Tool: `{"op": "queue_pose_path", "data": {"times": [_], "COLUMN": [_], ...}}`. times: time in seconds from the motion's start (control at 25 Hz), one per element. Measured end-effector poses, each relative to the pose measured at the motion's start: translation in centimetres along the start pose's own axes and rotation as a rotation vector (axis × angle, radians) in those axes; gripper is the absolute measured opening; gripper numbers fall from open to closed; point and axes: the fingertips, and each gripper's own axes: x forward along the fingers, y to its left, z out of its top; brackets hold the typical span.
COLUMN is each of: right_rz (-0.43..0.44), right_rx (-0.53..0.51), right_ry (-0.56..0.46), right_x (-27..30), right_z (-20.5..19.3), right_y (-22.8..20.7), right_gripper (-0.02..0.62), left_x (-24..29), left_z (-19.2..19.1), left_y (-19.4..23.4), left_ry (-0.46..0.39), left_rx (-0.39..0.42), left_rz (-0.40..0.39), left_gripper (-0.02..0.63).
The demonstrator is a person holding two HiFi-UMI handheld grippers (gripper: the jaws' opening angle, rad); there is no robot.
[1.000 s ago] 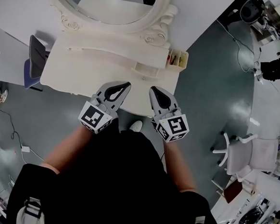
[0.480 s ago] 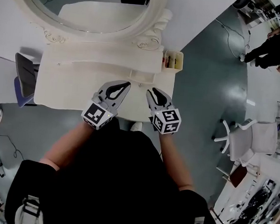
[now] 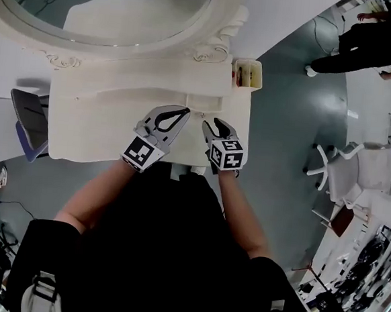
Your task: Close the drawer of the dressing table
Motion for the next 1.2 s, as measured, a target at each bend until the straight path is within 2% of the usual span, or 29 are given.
{"op": "queue_pose_path", "data": {"times": [0.08, 0.24, 0.4, 0.76, 0.92, 1.04, 1.2], "right_rz": [-0.028, -0.085, -0.107, -0.192, -0.192, -0.19, -0.196], "right_rx": [0.009, 0.043, 0.081, 0.114, 0.138, 0.133, 0.134], "right_ry": [0.034, 0.083, 0.134, 0.163, 0.178, 0.175, 0.181], "right_x": [1.2, 3.2, 5.1, 7.3, 8.0, 8.2, 8.3], "right_z": [-1.1, -3.0, -4.6, -5.8, -6.2, -6.2, -6.2], "right_y": [-0.2, -0.8, -1.5, -2.8, -2.8, -2.6, -2.6], "right_gripper": [0.147, 0.147, 0.146, 0.146, 0.142, 0.105, 0.098], "left_x": [0.3, 0.7, 1.6, 2.6, 2.6, 2.7, 2.8], "left_z": [-0.5, -2.1, -2.4, -3.8, -4.2, -4.4, -4.5], "left_y": [0.4, 0.6, 0.9, 1.6, 2.0, 2.1, 2.2], "left_ry": [0.009, 0.018, 0.03, 0.035, 0.047, 0.052, 0.055], "left_rx": [0.008, -0.035, 0.01, -0.023, -0.034, -0.03, -0.024], "left_rz": [-0.021, -0.073, -0.111, -0.159, -0.164, -0.171, -0.173], "left_gripper": [-0.006, -0.006, -0.006, -0.006, -0.006, -0.005, -0.006]}}
